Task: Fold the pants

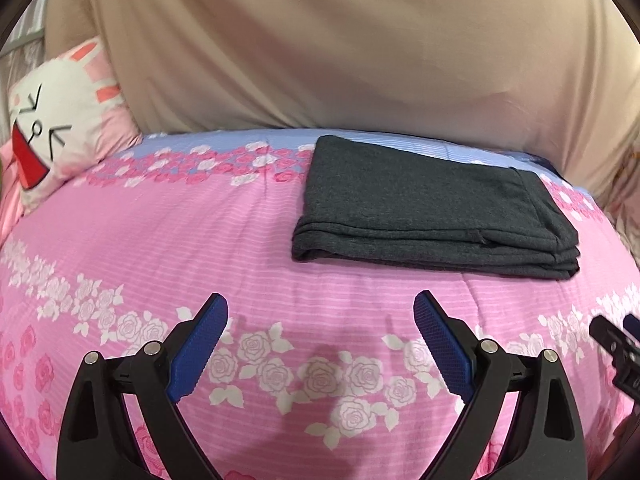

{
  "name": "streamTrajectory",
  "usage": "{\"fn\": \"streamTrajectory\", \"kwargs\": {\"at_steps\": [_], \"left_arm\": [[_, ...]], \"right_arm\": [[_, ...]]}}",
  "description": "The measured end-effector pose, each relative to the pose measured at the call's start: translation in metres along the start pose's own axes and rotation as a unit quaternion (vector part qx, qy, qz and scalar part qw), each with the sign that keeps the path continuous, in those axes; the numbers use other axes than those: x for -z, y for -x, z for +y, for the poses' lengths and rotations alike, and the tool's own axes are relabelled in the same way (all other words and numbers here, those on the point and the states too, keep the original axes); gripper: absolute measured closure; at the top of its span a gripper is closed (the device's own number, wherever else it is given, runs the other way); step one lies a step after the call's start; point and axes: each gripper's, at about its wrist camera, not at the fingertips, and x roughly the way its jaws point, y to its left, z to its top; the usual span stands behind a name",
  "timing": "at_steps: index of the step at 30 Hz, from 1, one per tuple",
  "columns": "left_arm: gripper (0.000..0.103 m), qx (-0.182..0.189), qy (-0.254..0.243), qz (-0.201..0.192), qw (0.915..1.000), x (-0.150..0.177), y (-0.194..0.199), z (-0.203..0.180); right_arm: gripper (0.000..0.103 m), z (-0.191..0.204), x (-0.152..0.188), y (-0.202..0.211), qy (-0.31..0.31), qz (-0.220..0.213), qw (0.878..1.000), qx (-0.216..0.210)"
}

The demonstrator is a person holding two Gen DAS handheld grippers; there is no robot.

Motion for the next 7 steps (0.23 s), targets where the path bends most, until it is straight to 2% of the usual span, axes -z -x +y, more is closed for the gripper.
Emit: {"fn": "streamTrajectory", "kwargs": {"at_steps": [4,7], "left_arm": [[0.012,0.012,-0.043,0.004,0.999,0.002,0.0,-0.014],[0.012,0.012,-0.046,0.009,0.9988,0.002,-0.002,-0.016]], "right_arm": [[0.005,-0.002,0.002,0.002,-0.008,-0.003,1.0,0.0],[0.005,-0.001,0.002,0.001,-0.007,0.002,1.0,0.0]]}}
